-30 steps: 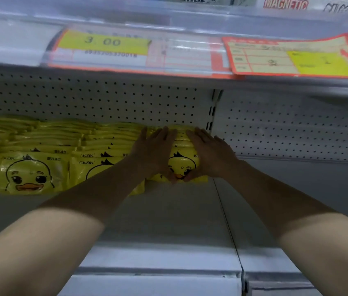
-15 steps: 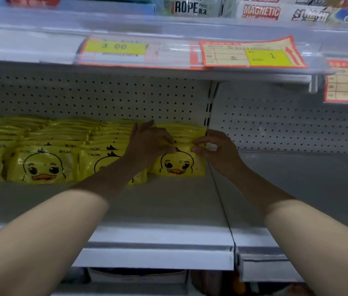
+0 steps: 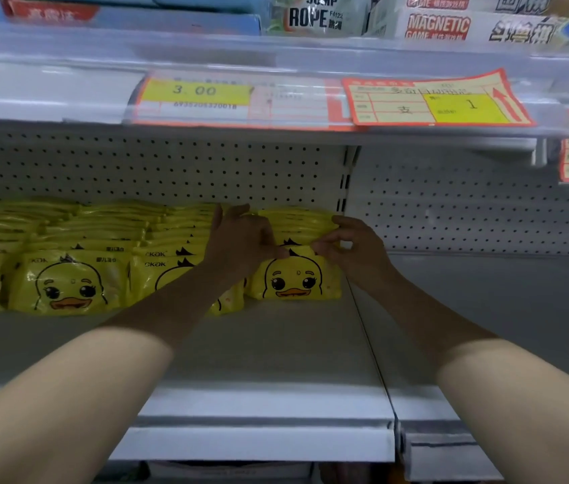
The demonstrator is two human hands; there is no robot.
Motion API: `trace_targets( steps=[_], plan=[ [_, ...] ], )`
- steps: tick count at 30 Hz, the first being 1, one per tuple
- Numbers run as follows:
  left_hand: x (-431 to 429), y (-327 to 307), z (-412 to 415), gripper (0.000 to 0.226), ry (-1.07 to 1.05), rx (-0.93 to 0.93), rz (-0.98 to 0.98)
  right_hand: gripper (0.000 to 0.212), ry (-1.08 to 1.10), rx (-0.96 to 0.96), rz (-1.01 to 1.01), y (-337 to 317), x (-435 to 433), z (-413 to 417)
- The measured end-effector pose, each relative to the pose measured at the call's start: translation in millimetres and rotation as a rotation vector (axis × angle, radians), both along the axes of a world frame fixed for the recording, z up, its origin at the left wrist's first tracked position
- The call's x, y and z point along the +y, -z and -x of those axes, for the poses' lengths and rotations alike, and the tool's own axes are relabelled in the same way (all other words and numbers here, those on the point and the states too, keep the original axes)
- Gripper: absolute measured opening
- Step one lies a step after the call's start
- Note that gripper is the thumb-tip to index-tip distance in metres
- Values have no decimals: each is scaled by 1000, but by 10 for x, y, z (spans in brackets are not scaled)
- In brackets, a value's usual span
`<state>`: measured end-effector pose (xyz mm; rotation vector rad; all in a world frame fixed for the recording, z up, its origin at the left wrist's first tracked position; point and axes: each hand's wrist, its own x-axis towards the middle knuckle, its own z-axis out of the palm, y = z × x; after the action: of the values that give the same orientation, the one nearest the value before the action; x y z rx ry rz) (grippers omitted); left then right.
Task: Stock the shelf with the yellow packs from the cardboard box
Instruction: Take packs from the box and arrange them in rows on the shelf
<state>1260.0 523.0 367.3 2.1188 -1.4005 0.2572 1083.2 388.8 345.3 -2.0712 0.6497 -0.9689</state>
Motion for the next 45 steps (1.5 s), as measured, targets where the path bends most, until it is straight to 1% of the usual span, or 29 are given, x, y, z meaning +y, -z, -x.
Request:
trace_targets(
  steps=[2,4,7,10,15,18,21,22,23,24,25,26,27,29,32,34,36,38,41,43,45],
  plan=[
    [19,-36,-28,27,37,91,89,13,-2,-68,-8,-25,-29,5],
    [4,-69,-58,18,81,122,136,18,20,-101,-16,-56,-55,-27],
    [-66,-81,-87,14,69,127,83,20,41,-44,11,-77,-53,-102],
    [-121,-66,-120,11,55,136,39,18,53,-13,-8,-84,-49,-152],
    [-140,-59,-132,14,16,86,47,14,49,23,-1,-126,-47,-169],
    [-150,-50,-127,16,-8,32,12,5,75,96,81,-111,-75,-216],
    [-162,-84,-145,19,-49,-15,-53,8,100,147,116,-119,-65,-241],
    [-141,-116,-167,23,-36,-5,-68,10,96,141,119,-134,-60,-218],
    [-110,-151,-197,33,0,26,-92,16,81,141,125,-147,-52,-181],
    [-67,-184,-225,46,52,59,-127,28,56,158,134,-157,-41,-135],
    [-22,-208,-245,54,112,75,-155,40,32,185,142,-165,-31,-91],
    [17,-218,-260,53,170,66,-161,48,16,212,156,-166,-16,-58],
    [48,-215,-261,47,222,51,-139,50,9,230,180,-160,4,-40],
    [64,-191,-261,37,275,42,-111,41,11,229,230,-142,44,-45],
    [62,-145,-253,37,248,28,-139,34,19,176,253,-118,57,-39],
    [77,-127,-246,39,238,22,-118,33,13,124,243,-122,57,6],
    [109,-130,-227,38,236,48,-84,23,8,110,218,-109,53,31],
    [135,-144,-211,33,218,83,-72,12,16,127,191,-72,41,36],
    [133,-148,-217,24,197,114,-67,9,22,129,172,-38,29,19],
    [99,-130,-232,21,201,57,-101,9,31,128,171,-47,35,6],
    [66,-117,-240,22,188,-56,-163,11,30,128,170,-53,56,-6]
  ],
)
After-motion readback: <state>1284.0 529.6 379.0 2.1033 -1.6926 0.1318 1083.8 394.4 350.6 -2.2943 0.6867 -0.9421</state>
